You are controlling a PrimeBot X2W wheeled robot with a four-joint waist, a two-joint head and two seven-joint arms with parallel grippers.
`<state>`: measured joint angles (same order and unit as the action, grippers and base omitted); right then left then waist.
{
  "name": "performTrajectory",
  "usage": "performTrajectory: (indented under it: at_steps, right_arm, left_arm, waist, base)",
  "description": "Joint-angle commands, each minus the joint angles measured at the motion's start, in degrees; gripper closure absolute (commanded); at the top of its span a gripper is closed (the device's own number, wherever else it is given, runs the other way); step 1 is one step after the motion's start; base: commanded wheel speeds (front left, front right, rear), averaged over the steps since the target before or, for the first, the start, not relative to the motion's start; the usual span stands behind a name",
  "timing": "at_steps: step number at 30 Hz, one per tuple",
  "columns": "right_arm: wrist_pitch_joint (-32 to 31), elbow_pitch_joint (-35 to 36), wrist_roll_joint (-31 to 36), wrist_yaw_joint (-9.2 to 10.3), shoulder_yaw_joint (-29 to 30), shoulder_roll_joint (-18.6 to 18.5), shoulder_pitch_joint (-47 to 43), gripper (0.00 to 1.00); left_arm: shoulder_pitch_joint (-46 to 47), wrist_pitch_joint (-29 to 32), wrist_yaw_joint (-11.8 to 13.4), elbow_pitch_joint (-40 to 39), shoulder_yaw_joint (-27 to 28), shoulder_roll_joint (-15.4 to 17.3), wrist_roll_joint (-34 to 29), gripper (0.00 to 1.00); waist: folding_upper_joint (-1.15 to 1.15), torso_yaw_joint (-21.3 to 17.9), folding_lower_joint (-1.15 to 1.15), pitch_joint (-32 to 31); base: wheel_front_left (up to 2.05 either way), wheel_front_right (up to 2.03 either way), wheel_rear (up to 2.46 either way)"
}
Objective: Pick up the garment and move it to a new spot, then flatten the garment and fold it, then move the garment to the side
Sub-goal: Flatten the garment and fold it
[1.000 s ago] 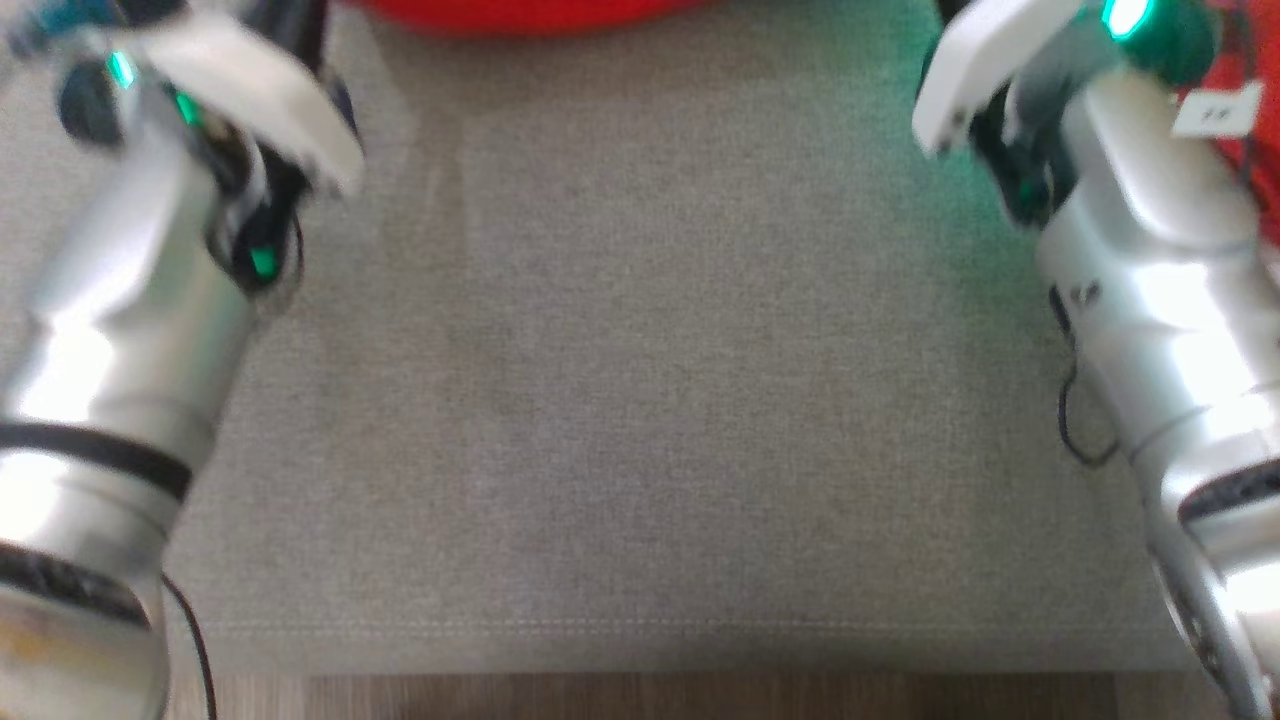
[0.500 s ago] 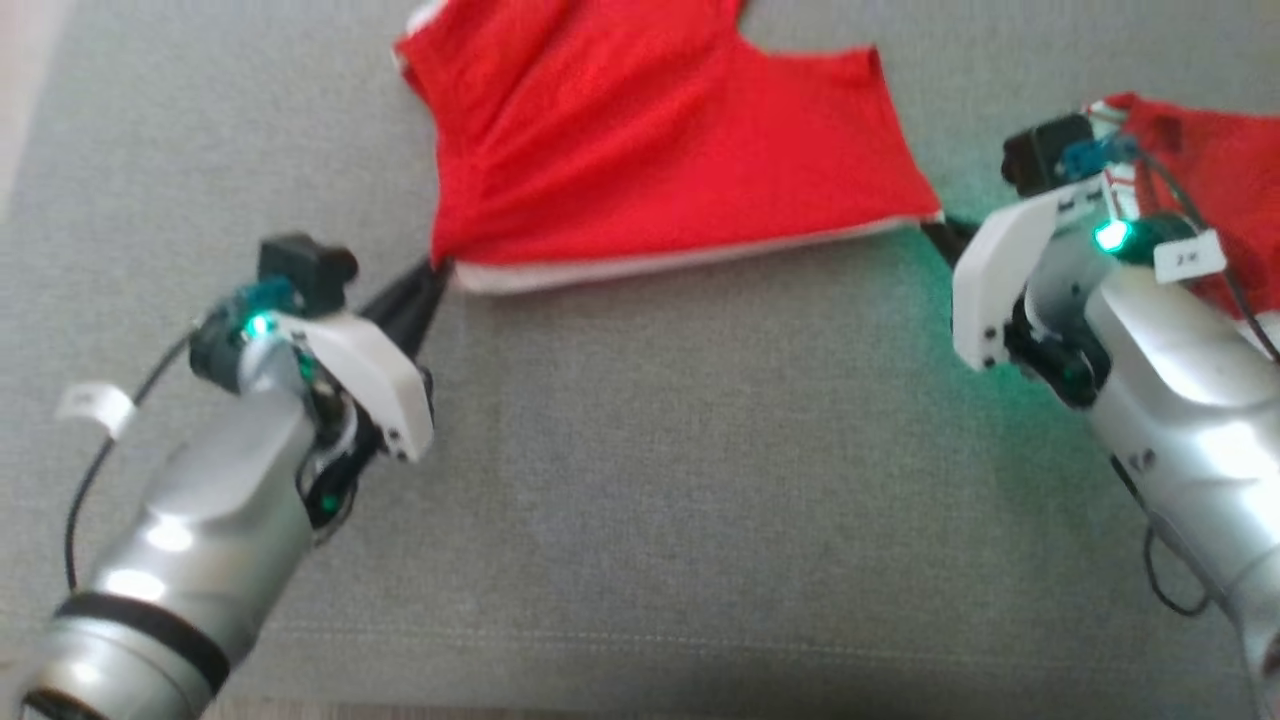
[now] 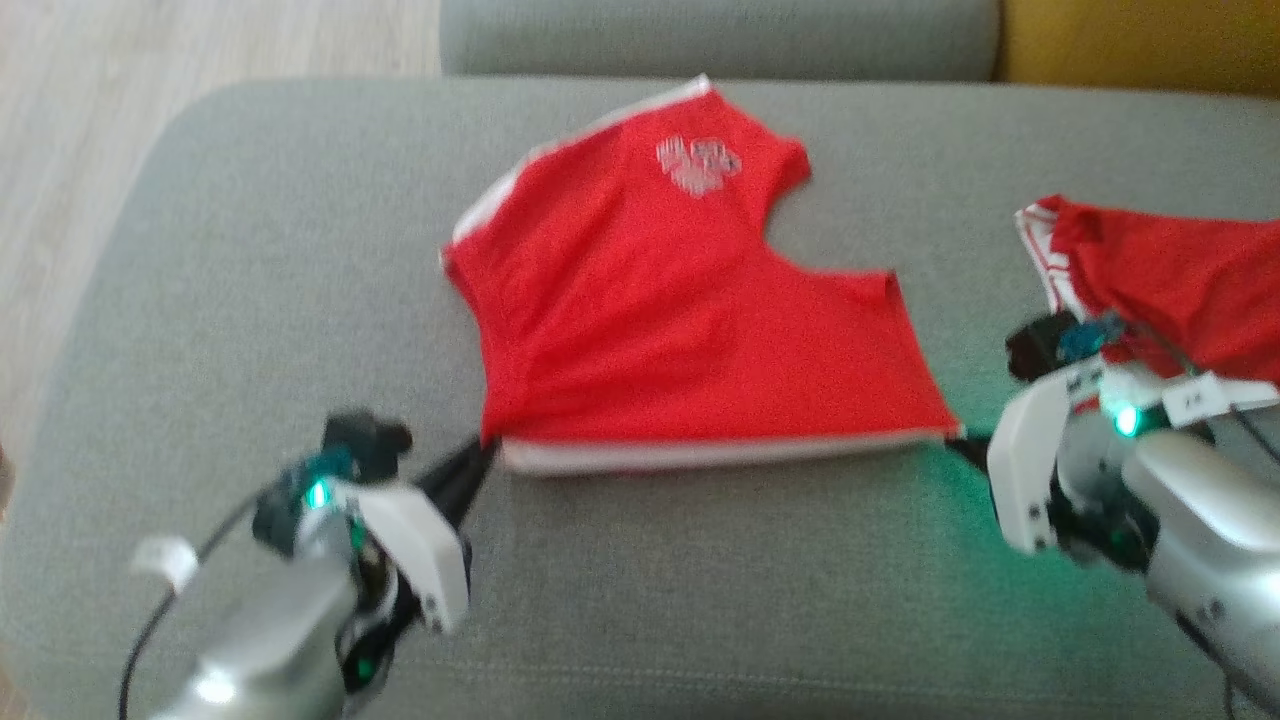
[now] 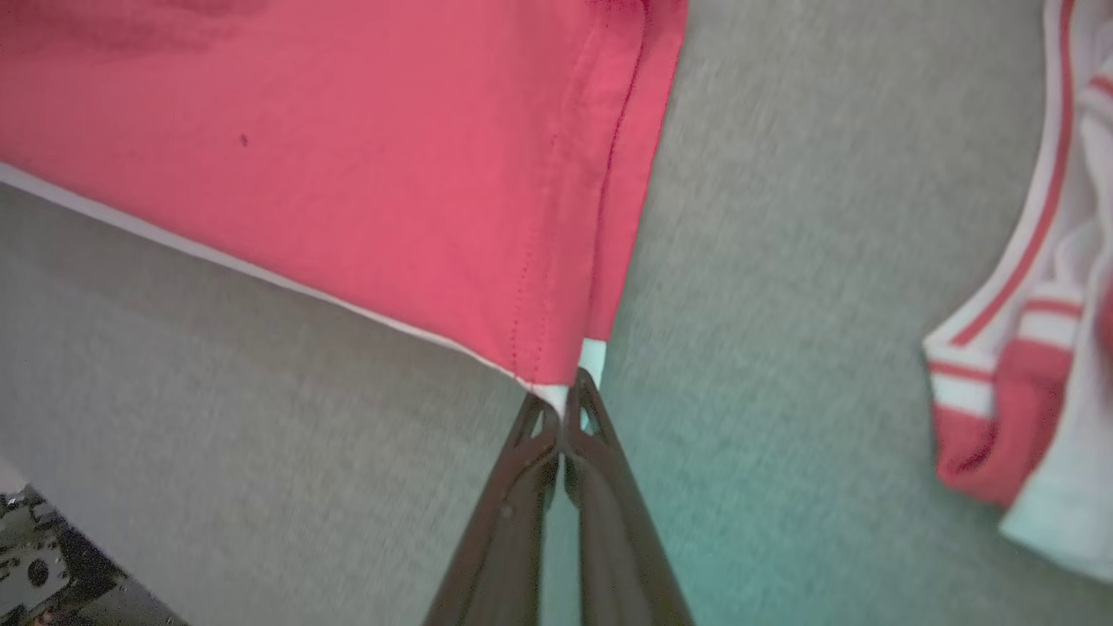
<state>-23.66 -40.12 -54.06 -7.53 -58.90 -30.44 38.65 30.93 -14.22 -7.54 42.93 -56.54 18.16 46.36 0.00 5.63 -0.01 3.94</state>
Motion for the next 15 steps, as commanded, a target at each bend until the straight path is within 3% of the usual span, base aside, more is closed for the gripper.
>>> performTrajectory:
  at_steps: [1, 10, 15]
  right_arm:
    - [-0.26, 1.57, -0.83, 0.04, -0.43, -2.18, -0.92, 1.00]
    - [-7.53, 14.27, -8.25, 0.04, -7.44, -13.35, -6.03, 1.00]
    - [-9.99, 20.83, -11.32, 0.04, -8.74, -18.90, -7.50, 1.00]
  left_arm:
    - [0.94, -0.76, 0.21, -1.37, 2.19, 2.12, -0.48, 1.00]
    - [-8.53, 0.44, 1.66, -9.44, 0.19, 4.60, -0.20, 1.00]
    - [-12.13, 3.30, 2.82, -16.79, -0.82, 7.79, 0.52, 1.00]
  waist:
    - [0.00, -0.59, 0.01, -1.99]
    - [0.00, -1.50, 0.01, -5.60]
    - [0.00, -1.56, 0.01, -6.53]
  base:
    - [0.00, 0.00, 0.00]
    - [0.00, 0.00, 0.00]
    - [0.00, 0.00, 0.00]
